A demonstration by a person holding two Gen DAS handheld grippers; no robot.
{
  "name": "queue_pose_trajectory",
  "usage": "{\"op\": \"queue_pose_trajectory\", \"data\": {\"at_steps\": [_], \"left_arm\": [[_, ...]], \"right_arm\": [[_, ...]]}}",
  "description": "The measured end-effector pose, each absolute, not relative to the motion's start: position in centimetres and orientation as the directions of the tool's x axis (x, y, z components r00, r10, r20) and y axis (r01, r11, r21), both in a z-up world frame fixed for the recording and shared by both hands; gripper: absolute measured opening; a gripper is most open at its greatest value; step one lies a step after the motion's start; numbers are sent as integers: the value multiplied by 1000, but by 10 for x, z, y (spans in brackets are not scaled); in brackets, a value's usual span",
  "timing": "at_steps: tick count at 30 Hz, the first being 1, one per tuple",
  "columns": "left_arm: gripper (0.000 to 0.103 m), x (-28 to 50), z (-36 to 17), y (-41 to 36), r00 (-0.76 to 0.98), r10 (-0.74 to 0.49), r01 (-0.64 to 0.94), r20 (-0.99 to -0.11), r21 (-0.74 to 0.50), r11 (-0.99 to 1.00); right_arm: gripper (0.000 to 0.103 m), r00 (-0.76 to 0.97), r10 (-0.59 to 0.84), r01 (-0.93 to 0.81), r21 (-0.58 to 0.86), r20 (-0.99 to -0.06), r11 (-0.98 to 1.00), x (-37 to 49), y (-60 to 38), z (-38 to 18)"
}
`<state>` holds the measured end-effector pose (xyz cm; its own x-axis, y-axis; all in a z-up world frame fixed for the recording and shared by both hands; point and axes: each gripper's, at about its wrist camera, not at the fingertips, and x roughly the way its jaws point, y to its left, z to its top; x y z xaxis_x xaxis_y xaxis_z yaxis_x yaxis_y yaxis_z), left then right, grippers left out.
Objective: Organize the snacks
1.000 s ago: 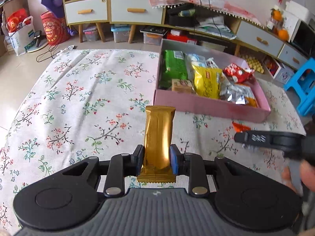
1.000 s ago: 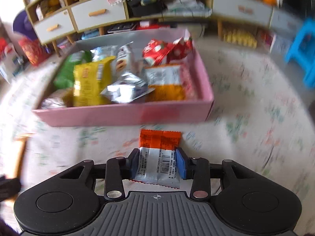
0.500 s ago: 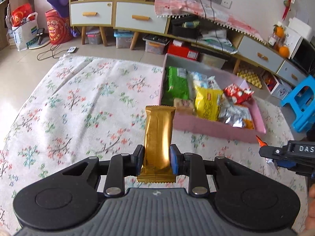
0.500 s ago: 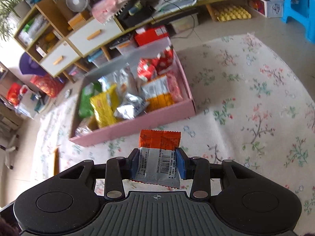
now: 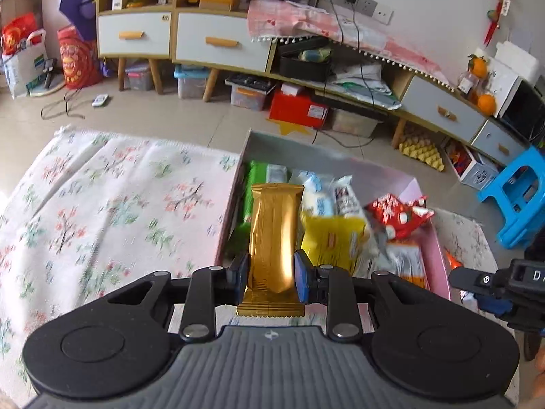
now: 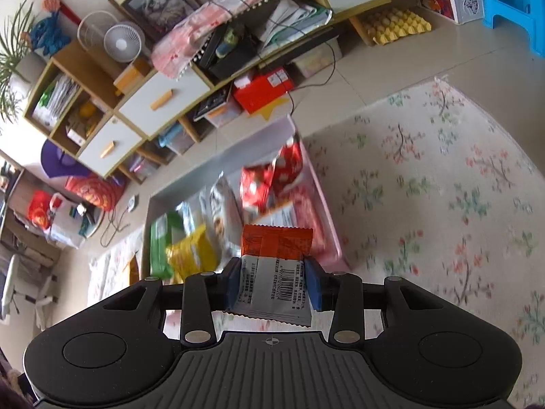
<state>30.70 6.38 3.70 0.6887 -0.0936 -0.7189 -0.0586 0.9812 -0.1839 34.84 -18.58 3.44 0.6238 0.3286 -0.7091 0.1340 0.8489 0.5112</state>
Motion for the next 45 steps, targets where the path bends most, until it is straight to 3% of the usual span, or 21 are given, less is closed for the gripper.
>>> {"op": "queue_pose_trajectory", "data": {"at_steps": [11,17,22,33,45], "left_arm": [[27,331,24,57,707,-125,-32,-696,-208,978],[46,328,27,55,719,-118,0,-685,-169,986],[48,322,33,60,717,-125,-9,-686,-188,982],[56,290,50,54,727,-26,-22,-686,-62,998],[68,215,95,40,811,17,-14,-585,11,1000]], "right_arm": [[41,635,366,3,476,-680,880,377,-153,25],[48,677,324,-10,432,-661,902,373,-150,32],[51,681,311,6,429,-663,903,368,-155,38],[53,647,308,-4,401,-698,916,342,-147,67],[58,700,285,-64,339,-655,939,250,-150,108]]}}
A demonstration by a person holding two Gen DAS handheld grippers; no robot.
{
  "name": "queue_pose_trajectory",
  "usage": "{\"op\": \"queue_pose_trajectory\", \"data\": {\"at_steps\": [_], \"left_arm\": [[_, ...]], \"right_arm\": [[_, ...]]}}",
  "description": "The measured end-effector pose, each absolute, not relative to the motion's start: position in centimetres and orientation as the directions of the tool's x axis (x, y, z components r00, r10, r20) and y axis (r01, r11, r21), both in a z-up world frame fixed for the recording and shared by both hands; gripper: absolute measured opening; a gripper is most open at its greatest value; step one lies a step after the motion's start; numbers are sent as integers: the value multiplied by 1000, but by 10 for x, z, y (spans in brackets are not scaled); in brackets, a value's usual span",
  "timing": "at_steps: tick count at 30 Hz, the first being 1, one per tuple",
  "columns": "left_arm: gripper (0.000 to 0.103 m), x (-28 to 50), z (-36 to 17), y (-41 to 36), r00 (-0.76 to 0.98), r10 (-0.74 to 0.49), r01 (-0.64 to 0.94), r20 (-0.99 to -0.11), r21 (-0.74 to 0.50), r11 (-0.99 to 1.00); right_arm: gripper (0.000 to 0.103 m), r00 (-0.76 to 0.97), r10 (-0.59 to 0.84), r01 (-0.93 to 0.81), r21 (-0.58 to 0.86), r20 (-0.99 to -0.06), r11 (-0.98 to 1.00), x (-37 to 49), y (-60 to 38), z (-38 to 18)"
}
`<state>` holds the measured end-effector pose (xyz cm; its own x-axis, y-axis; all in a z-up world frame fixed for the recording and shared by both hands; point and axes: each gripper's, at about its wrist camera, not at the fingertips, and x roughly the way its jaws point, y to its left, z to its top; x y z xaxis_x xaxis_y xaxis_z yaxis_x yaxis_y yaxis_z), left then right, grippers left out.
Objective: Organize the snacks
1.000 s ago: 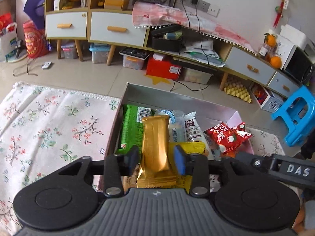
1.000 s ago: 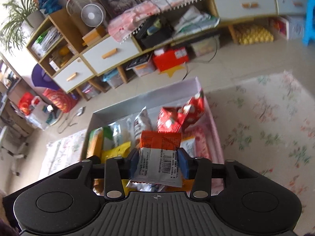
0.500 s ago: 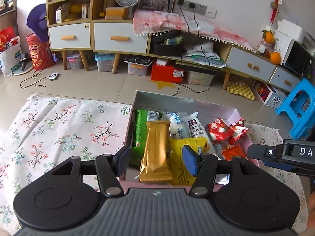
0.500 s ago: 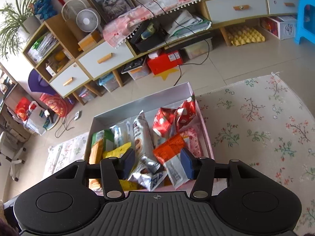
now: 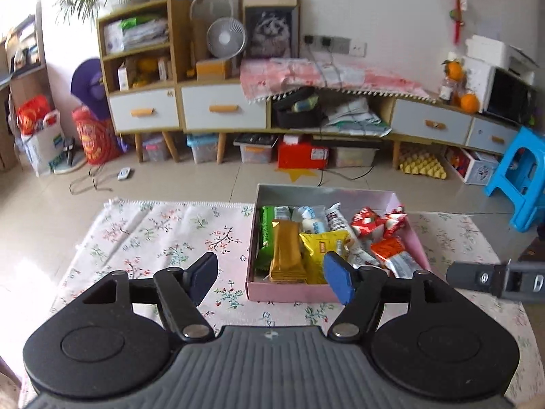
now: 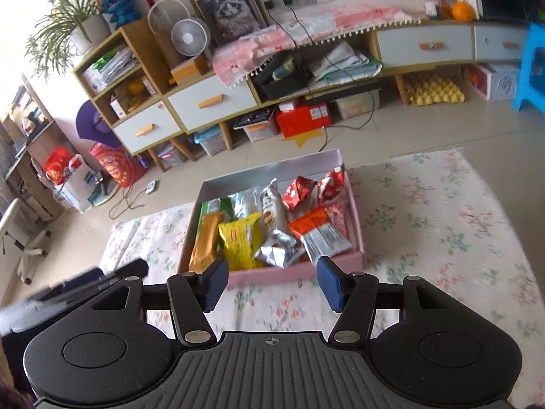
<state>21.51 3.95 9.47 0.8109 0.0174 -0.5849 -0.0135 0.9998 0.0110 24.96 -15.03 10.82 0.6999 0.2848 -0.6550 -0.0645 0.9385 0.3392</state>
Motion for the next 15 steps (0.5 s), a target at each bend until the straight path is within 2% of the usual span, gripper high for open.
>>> {"op": "queue_pose_trajectory", "data": {"at_steps": [2,5,8,11,15], "left_arm": [[73,199,99,40,826,12,-7,-564,10,1000],[77,172,99,37,842,17,-8,-539,20,1000],[81,145,93,30,850,19,10,-527,53,999],[90,125,85,28,855,23,3,-518,48,999],[95,113,72,25,844,22,13,-535,61,998]], "right_arm": [[59,714,269,-74,313,-646,947,229,-150,112],[67,723,301,-95,343,-622,935,197,-154,112],[67,714,336,-124,362,-614,924,166,-155,106],[68,716,325,-153,315,-618,937,140,-152,97],[73,708,318,-174,280,-630,944,118,-152,84]]}}
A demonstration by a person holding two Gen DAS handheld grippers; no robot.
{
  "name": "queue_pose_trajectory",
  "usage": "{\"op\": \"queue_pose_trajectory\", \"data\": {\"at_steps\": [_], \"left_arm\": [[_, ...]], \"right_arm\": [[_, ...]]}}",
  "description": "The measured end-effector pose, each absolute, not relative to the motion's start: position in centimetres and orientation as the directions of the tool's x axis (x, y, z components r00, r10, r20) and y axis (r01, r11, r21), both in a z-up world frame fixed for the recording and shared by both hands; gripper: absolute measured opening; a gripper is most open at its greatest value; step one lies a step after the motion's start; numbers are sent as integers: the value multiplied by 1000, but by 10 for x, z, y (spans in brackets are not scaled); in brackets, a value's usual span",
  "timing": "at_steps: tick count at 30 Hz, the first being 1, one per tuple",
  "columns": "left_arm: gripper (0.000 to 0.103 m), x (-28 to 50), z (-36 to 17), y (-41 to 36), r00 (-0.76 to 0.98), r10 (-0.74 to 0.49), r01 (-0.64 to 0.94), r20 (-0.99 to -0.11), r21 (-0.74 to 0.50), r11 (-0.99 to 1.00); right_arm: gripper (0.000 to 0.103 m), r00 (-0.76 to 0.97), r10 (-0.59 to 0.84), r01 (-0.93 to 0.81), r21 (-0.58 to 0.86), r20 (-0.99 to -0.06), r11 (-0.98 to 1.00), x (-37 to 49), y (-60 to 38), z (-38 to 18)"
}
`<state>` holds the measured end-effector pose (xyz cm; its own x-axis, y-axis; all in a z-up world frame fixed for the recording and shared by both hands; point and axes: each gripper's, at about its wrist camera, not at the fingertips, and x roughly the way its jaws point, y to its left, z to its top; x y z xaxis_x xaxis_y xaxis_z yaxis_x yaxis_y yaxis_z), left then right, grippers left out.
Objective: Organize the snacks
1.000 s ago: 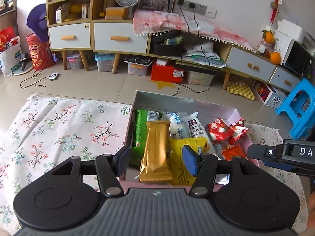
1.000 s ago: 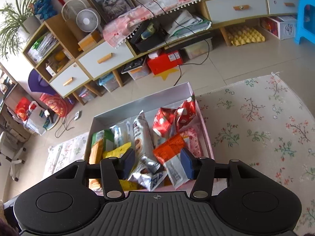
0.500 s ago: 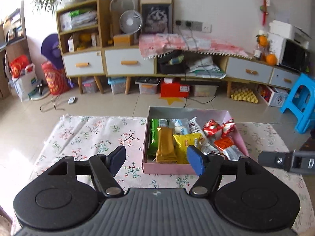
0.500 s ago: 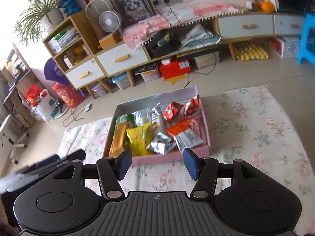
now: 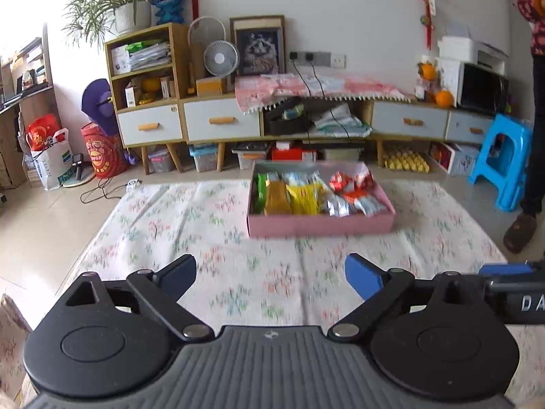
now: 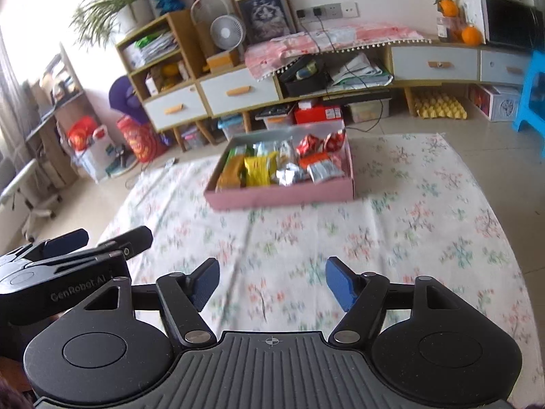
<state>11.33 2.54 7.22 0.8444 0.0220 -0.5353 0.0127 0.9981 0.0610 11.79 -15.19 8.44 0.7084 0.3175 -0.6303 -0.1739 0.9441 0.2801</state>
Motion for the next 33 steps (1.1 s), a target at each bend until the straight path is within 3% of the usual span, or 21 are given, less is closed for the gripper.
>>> {"op": "queue_pose_trajectory", "data": {"at_steps": [4,6,14,33], "left_arm": [[100,116,66,27,832,30,14,-554,76,997],[102,121,66,29,826,43,3,-563,80,997],[102,118,58,27,792,48,-10,-608,67,998],[102,109,49,28,754,79,-28,-652,89,996]], "right_arm": [[75,715,277,-169,226,-642,959,111,-151,77],[83,717,262,-161,212,-646,964,111,-150,72],[95,711,227,-134,189,-665,973,115,-144,64],[96,705,222,-135,179,-674,975,116,-143,63]]}}
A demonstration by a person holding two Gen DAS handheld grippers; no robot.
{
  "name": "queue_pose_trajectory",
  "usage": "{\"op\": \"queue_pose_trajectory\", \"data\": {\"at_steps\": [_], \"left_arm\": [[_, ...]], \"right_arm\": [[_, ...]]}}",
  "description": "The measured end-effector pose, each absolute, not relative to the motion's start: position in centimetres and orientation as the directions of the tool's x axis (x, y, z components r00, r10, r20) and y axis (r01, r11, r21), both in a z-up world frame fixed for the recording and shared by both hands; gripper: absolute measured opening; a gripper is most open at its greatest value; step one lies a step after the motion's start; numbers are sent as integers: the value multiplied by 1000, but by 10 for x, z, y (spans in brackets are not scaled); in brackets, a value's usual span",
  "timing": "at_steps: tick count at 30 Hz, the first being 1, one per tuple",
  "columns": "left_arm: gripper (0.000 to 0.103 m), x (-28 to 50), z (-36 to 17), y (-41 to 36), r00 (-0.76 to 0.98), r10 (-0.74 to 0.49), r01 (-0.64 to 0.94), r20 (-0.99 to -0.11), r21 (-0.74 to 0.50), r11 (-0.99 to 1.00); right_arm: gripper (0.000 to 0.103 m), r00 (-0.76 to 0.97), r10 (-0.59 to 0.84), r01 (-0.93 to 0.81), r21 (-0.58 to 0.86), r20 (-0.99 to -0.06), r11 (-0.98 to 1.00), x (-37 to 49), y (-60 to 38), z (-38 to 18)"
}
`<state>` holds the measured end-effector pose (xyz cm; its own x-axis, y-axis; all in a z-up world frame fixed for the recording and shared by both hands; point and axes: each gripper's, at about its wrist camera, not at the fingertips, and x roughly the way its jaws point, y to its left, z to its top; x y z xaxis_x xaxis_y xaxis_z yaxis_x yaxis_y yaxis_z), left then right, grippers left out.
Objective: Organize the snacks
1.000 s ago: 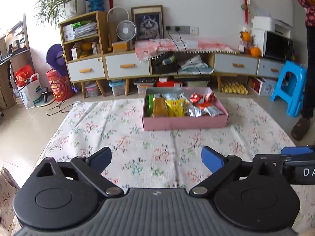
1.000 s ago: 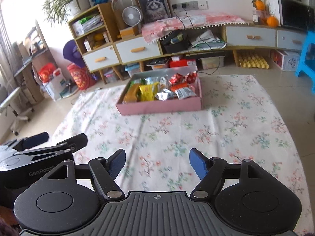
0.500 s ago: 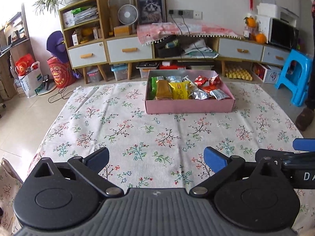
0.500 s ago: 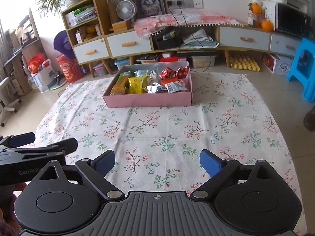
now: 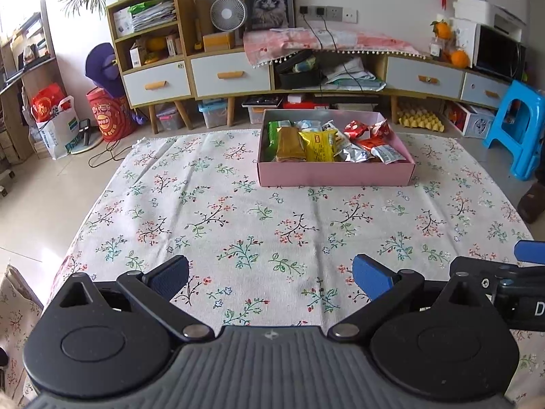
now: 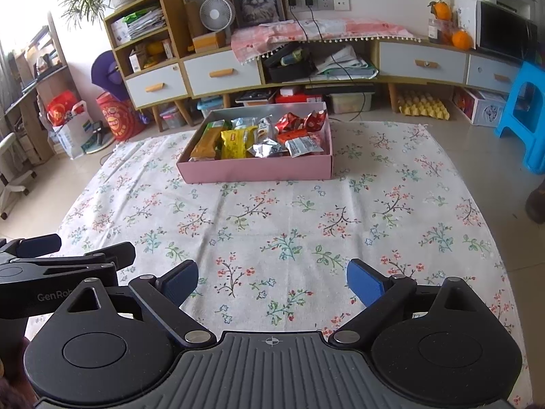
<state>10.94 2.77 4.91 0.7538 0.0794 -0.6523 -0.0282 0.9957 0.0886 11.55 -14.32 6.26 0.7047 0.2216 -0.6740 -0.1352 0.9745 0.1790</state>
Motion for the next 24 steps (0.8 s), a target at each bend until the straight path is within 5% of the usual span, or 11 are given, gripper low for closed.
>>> {"op": "queue_pose_trajectory", "data": {"at_steps": [24], "left_arm": [[103,111,47,23,740,47,19,-670,91,996]], "right_arm": [[96,701,217,-135,173,-679,976,115,-141,61]]}}
